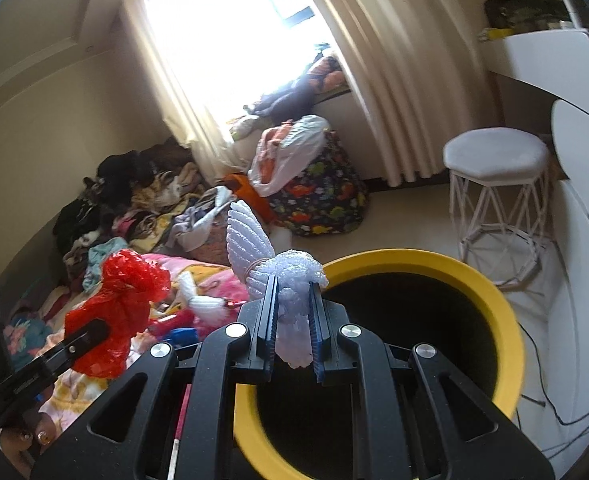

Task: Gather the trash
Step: 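Carry the red bag and foam net over the yellow bin with both tools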

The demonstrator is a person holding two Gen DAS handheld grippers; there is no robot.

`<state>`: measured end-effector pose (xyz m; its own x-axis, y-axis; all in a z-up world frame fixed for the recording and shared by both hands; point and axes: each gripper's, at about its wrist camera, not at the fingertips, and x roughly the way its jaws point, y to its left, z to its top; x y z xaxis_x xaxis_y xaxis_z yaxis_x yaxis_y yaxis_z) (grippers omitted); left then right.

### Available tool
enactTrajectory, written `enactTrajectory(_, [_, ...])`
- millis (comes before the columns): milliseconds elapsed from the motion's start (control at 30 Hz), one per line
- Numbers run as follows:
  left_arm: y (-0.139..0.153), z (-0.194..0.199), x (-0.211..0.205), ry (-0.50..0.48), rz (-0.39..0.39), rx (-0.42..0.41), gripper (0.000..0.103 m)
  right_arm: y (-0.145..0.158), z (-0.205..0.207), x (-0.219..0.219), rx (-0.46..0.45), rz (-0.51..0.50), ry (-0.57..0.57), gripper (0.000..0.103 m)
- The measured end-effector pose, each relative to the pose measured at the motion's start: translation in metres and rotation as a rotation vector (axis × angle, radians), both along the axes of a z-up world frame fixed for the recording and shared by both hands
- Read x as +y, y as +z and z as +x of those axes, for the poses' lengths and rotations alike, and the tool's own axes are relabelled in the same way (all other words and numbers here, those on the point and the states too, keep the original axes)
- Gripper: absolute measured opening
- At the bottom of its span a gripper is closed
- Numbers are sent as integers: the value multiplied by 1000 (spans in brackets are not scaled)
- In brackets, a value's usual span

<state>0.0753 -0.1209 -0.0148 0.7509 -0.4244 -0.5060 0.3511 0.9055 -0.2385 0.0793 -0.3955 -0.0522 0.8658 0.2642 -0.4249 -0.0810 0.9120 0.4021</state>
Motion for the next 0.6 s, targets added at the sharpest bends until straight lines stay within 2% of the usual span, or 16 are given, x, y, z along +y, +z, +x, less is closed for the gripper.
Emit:
enactTrajectory(333, [-17, 3, -40, -84, 29, 40, 3, -22, -5, -33, 94, 14, -125, 14])
enactTrajectory(600, [-33, 8, -61, -141, 56, 77, 3, -34, -5, -49, 155, 39, -167, 14])
